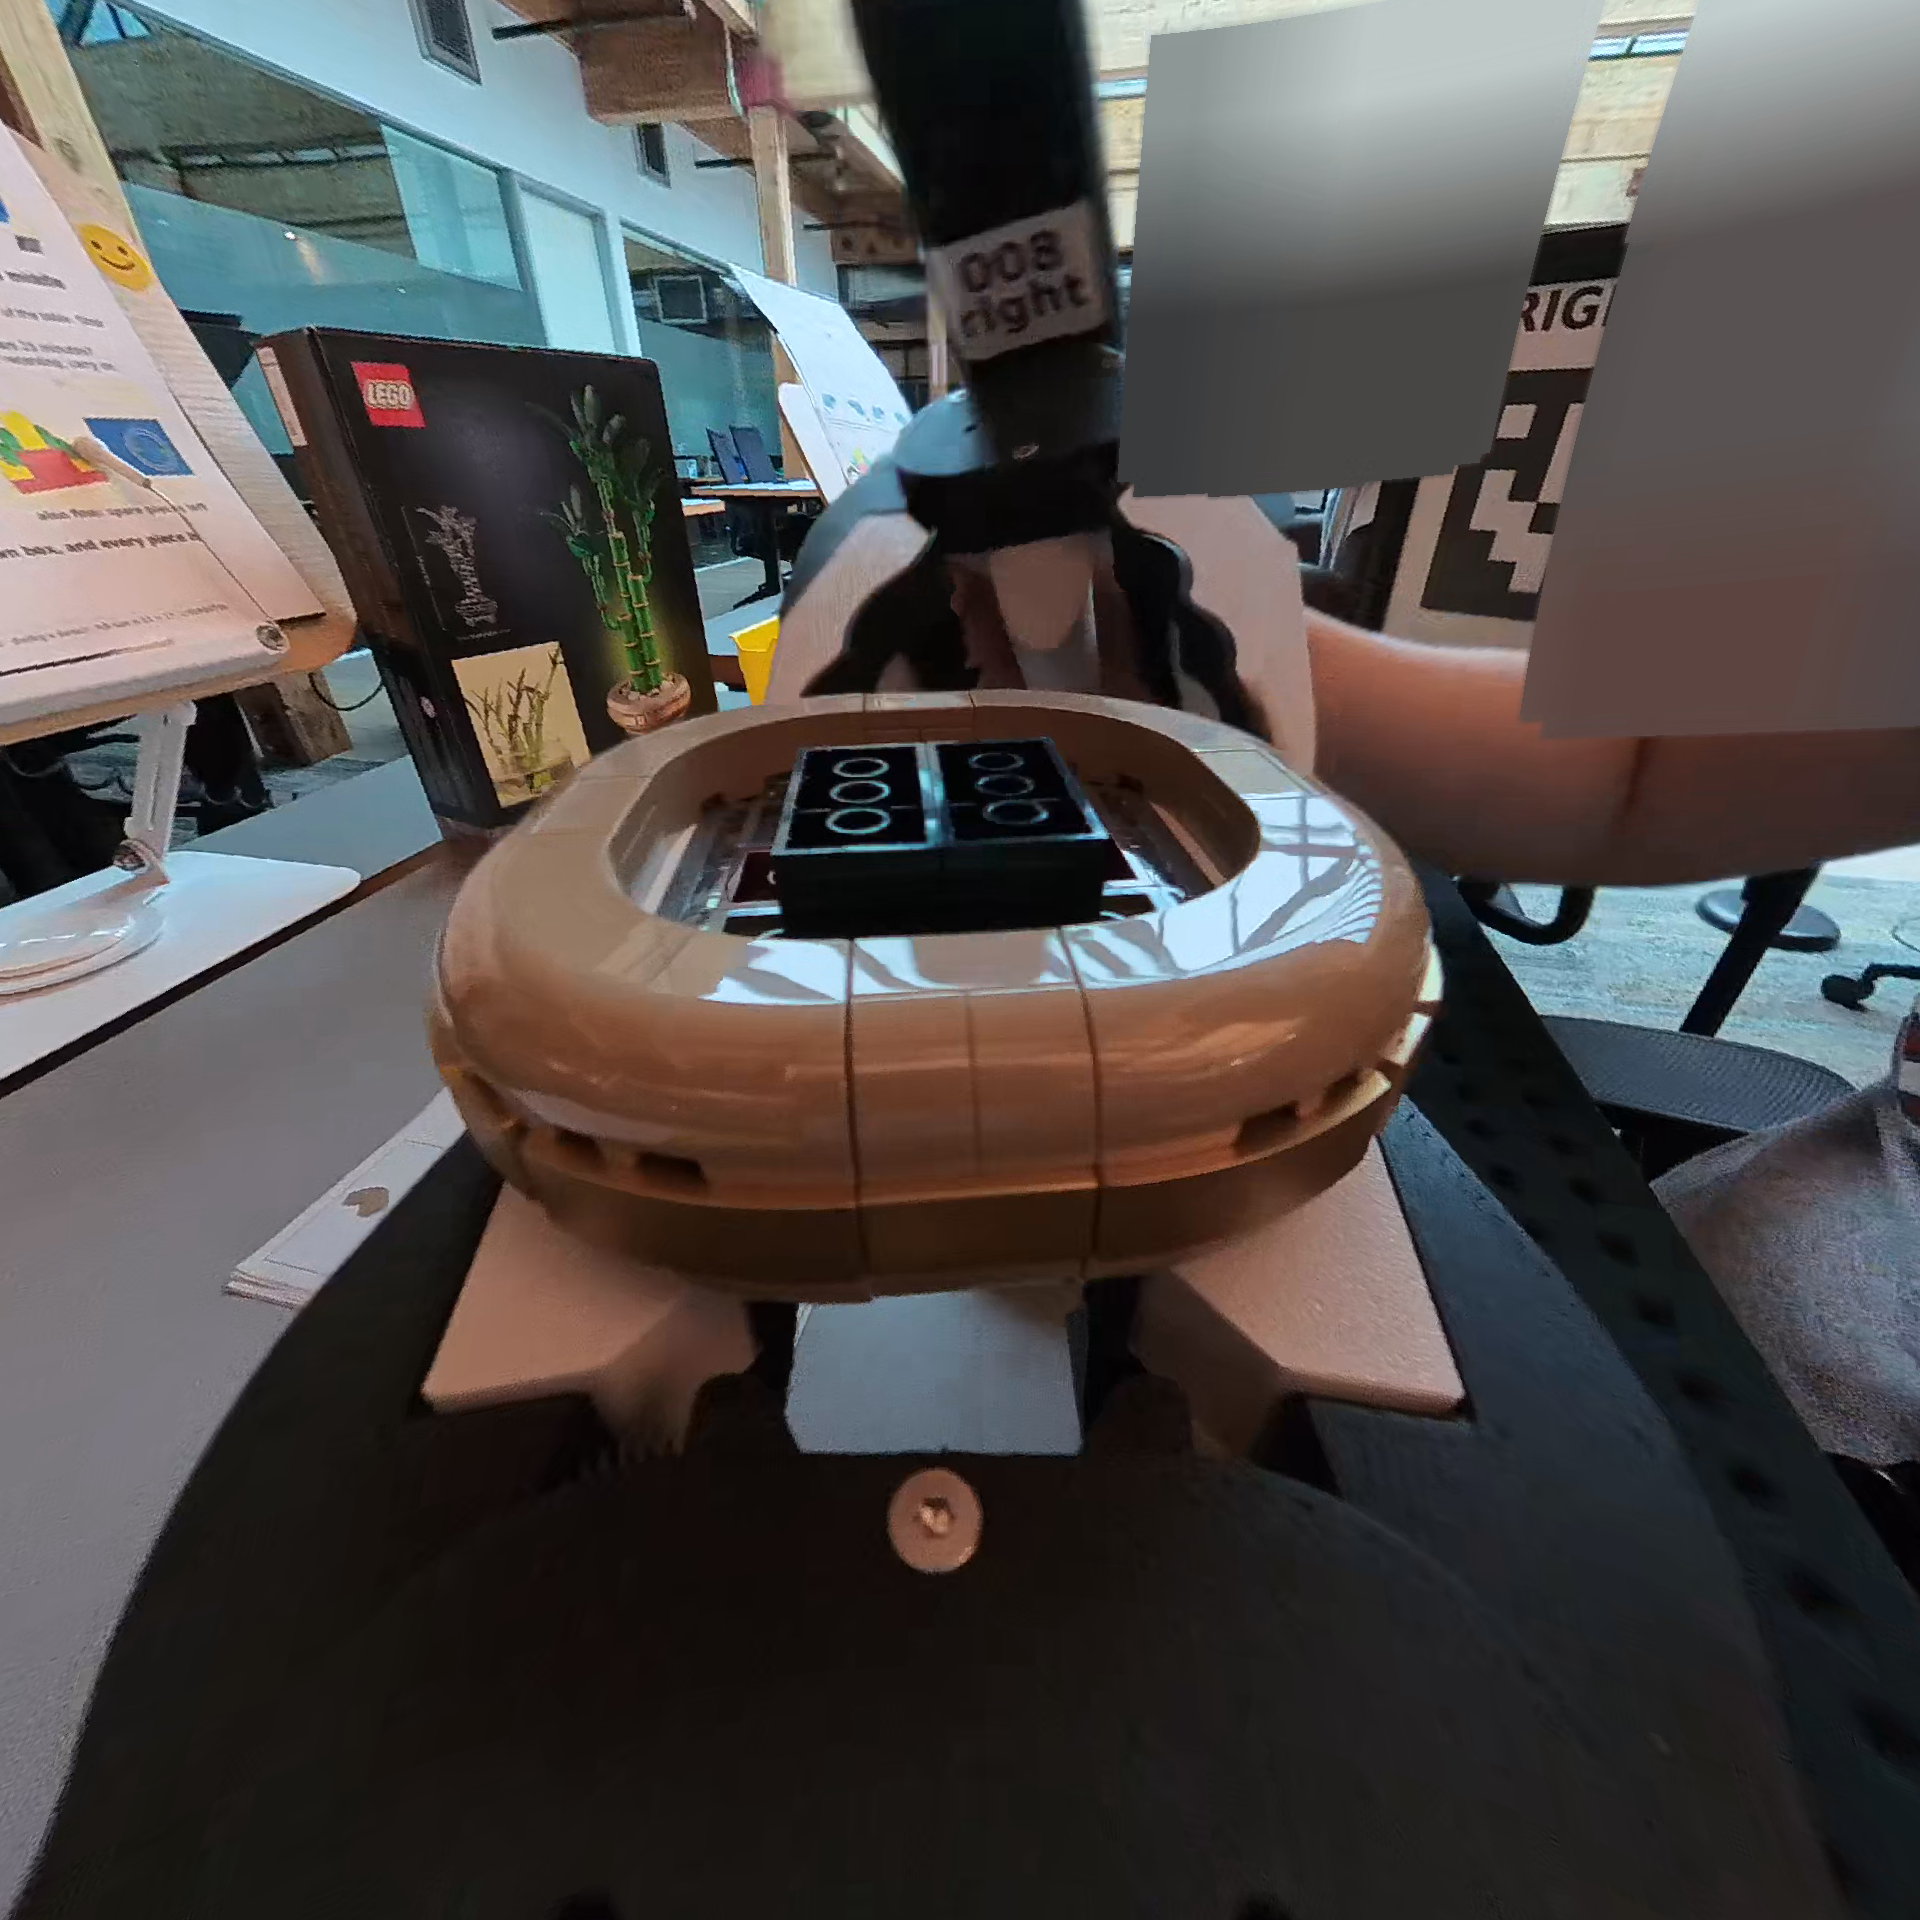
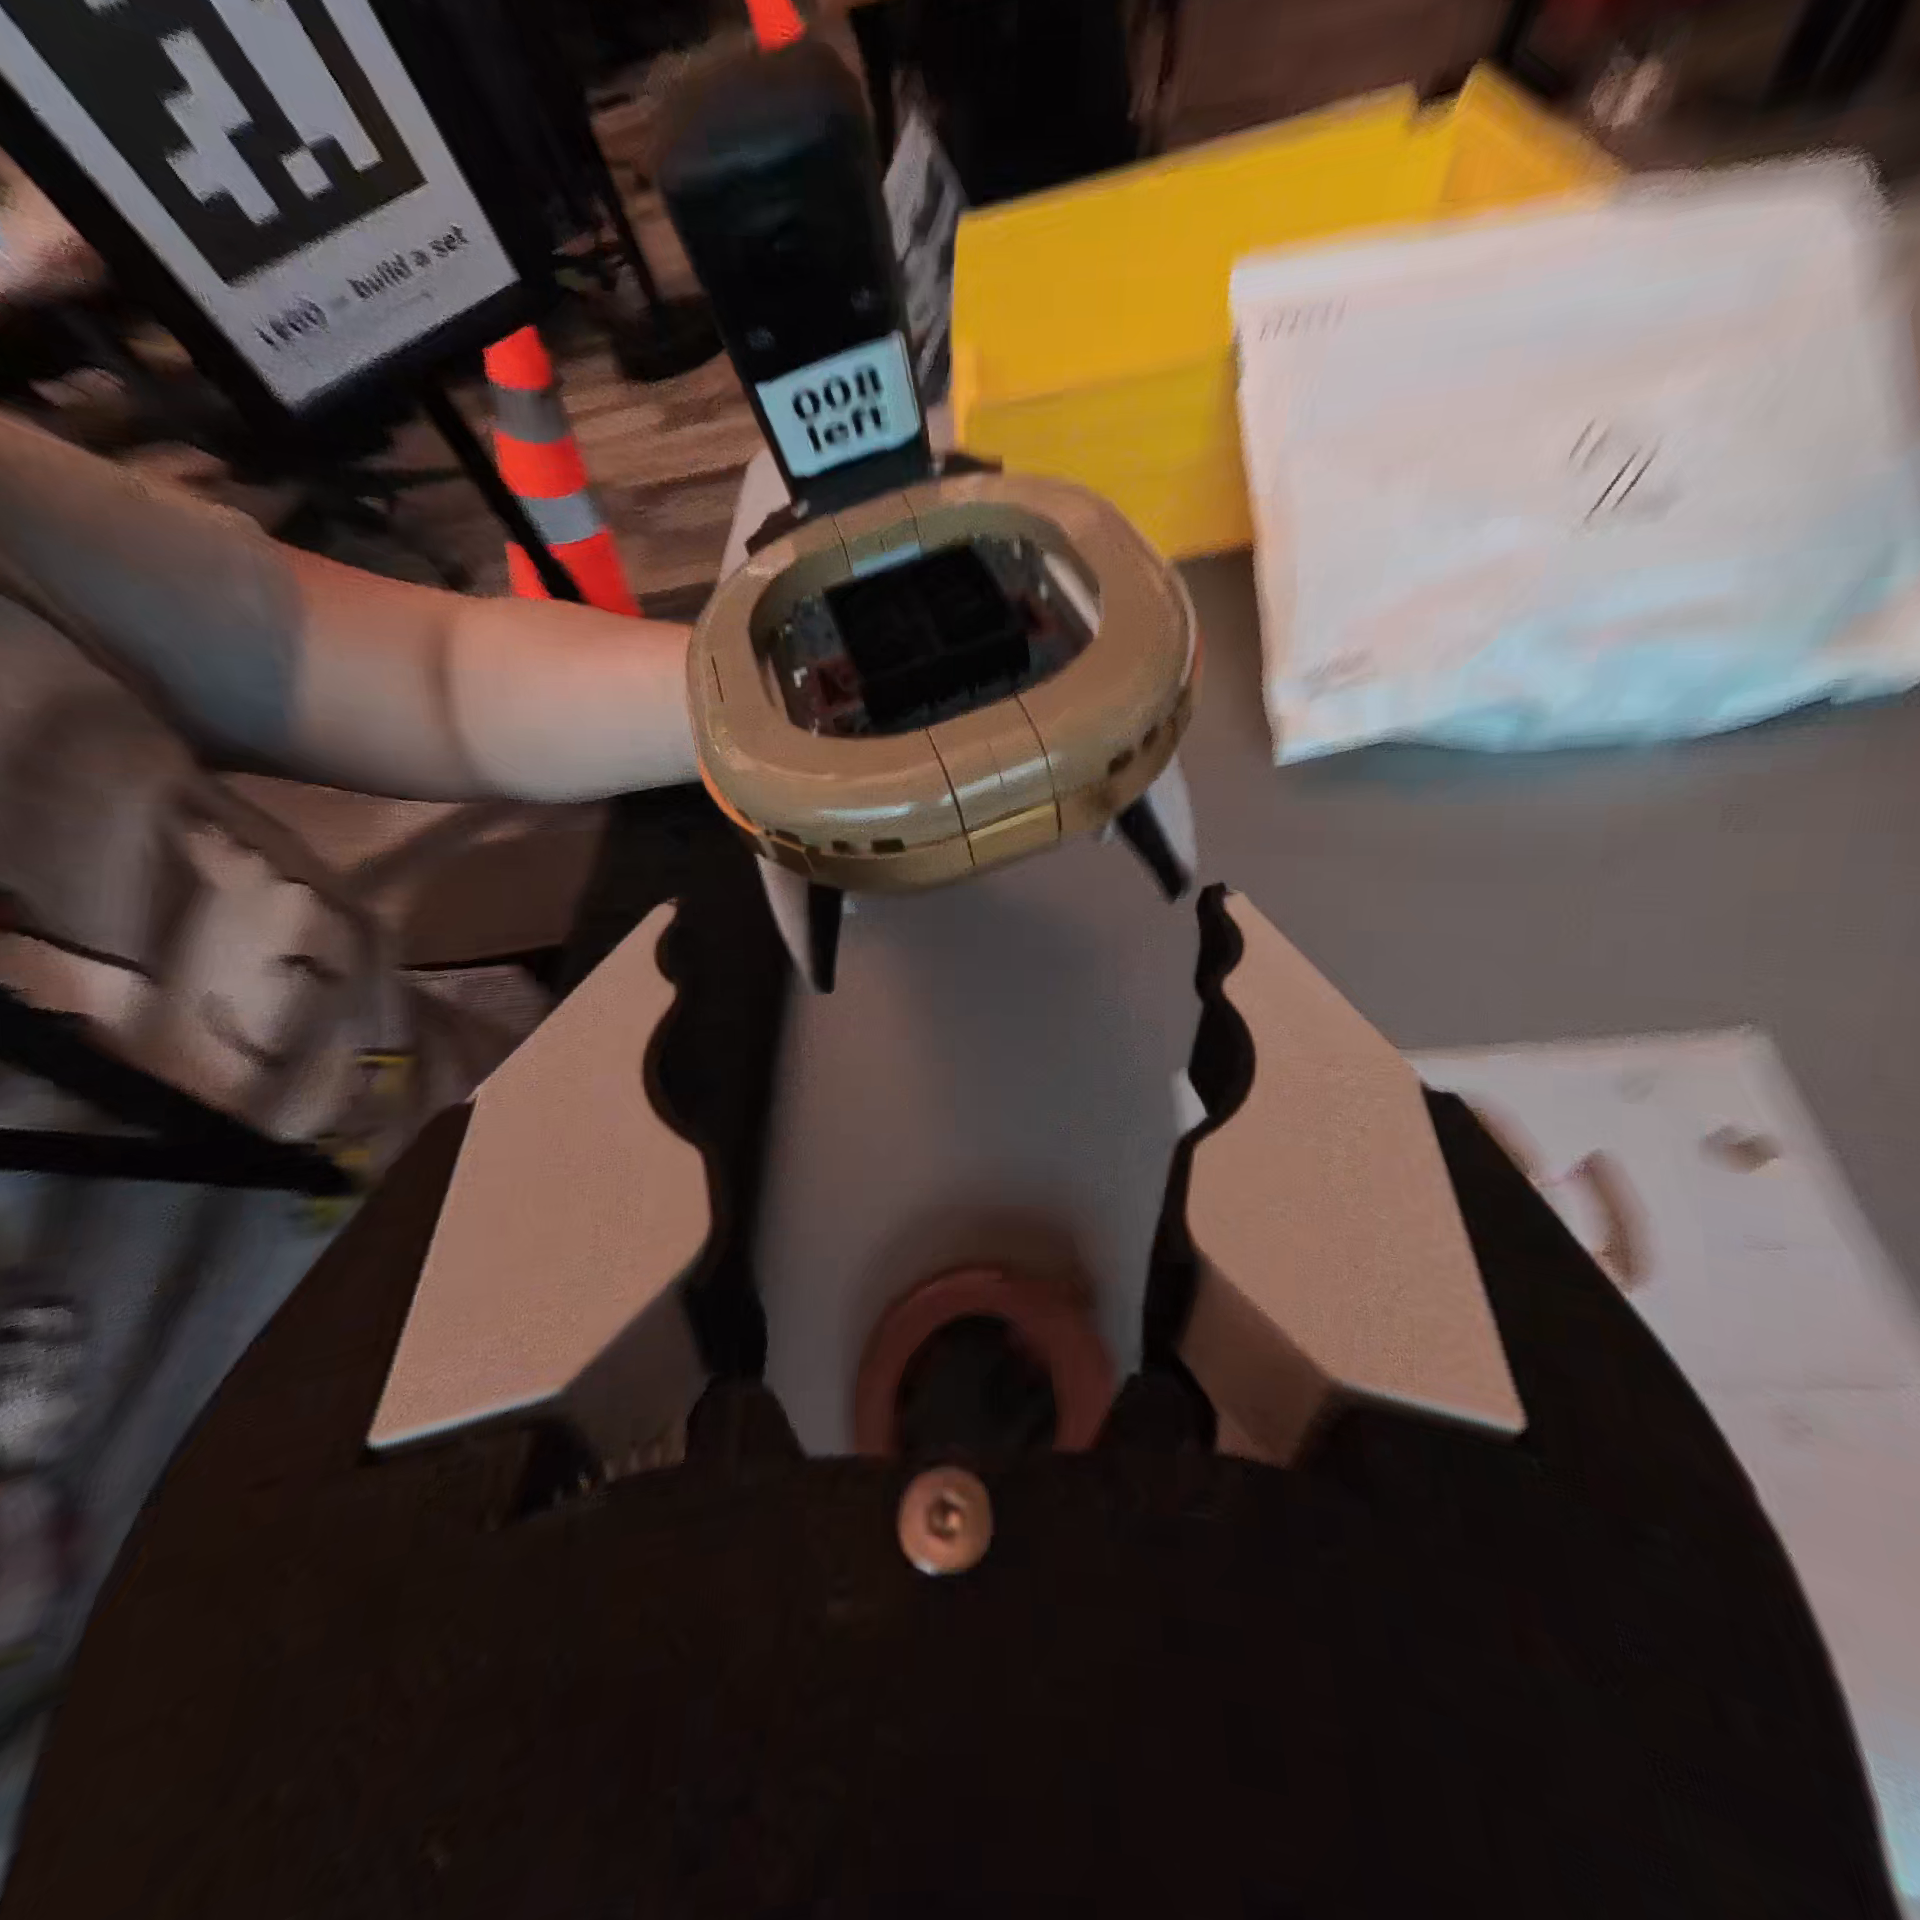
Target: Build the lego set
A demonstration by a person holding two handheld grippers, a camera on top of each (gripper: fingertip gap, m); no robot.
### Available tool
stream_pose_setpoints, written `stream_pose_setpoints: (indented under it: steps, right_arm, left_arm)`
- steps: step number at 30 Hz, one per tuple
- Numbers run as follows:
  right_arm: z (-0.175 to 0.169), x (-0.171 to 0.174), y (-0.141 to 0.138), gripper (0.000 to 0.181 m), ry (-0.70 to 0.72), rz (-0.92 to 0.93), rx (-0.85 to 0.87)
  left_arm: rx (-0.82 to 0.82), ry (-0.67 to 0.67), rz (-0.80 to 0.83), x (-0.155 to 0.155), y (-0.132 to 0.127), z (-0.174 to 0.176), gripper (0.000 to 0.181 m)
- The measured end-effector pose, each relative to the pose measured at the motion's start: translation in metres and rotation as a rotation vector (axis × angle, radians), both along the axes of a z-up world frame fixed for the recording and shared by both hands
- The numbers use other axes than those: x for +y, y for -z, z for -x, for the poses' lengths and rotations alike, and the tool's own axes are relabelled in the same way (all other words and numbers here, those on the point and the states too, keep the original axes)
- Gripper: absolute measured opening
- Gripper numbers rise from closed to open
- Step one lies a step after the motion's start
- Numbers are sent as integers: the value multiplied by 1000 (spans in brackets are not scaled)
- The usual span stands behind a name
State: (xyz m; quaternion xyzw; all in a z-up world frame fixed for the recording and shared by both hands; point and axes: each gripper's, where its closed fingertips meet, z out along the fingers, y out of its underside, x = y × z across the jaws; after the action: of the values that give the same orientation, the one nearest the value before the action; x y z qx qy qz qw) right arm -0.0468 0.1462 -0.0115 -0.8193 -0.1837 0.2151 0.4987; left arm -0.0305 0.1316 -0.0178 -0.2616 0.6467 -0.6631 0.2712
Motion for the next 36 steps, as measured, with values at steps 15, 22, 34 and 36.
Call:
stream_pose_setpoints:
  steps: [15,22,34,36]
  right_arm:
    - [3,10,-7,81,51,-283,-29]
    - [1,7,-11,92,80,-300,-51]
    - [-35,-94,141,108,21,85,-329]
    - [-36,-92,151,108,1,109,-346]
  left_arm:
    - [48,-9,-26,-1,17,-6,70]
    - [40,-20,-32,0,16,-7,71]
    - [32,22,-23,-9,14,-3,70]
    - [28,24,-27,-11,14,-2,71]
